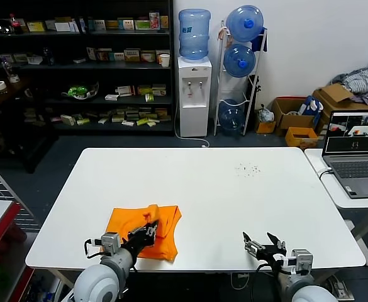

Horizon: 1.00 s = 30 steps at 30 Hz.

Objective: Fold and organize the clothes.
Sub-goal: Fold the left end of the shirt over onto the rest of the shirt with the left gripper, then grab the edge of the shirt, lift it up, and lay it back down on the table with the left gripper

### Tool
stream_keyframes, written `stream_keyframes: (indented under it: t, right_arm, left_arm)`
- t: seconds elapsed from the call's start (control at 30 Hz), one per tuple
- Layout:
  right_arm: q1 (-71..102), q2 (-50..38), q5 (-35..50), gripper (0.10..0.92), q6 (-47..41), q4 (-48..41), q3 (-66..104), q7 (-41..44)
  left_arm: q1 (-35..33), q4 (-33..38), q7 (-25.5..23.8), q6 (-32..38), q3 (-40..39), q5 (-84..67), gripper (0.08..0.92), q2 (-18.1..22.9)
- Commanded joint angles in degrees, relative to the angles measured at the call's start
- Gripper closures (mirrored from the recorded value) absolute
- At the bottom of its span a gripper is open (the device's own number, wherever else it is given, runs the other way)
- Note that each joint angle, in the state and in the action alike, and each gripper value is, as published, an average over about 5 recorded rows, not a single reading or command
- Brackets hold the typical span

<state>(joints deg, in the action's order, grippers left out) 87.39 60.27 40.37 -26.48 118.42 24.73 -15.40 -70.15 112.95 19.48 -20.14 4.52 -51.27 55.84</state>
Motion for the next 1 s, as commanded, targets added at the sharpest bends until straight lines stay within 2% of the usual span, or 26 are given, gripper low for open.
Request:
stream_keyframes:
  t: [0.03,0.17,0.27,0.37,0.47,0.67,1.0]
  right_arm:
    - [0.8,-0.1,0.1,0.203,0.1,-0.2,0.3,0.2]
    - [0.5,-0.5,0.4,0.203,0.3,-0.3,0.0,0.5]
    - [0.0,-0.7,0.6,0.203,0.3,-0.4,-0.4,0.6]
    - [-0.7,-0.7,0.8,0.203,0.4,-0.5,-0.8,0.7]
    - [-1.3,-0.7,0.9,0.203,0.5,-1.0,-1.3,0.8]
    - [-2.7,-1.1,1.4,0.203,0.5,-1.8,-2.3,1.0]
    - [-1.7,-1.0,1.3,0.203,0.5,-1.4,-1.6,1.0]
  left_arm:
    - [0.7,2.8,-0.3,-1.7,-0.5,0.6,0.709,-0.1]
    - [-2.4,5.4,-0.8,-1.7,4.3,0.3,0.596,-6.6]
    - [-6.6,4.8,-2.6,-1.1,11.1,-0.1,0.51,-12.8]
    - [-12.2,1.2,-6.3,0.5,19.3,-1.0,0.423,-17.3]
    - [-15.9,-4.0,-10.8,1.7,24.4,-3.2,0.336,-20.1]
    - [-14.1,-10.6,-17.0,1.5,23.0,-8.4,0.194,-21.6]
    - [-6.9,-13.4,-19.4,0.7,16.9,-9.2,0.177,-18.9]
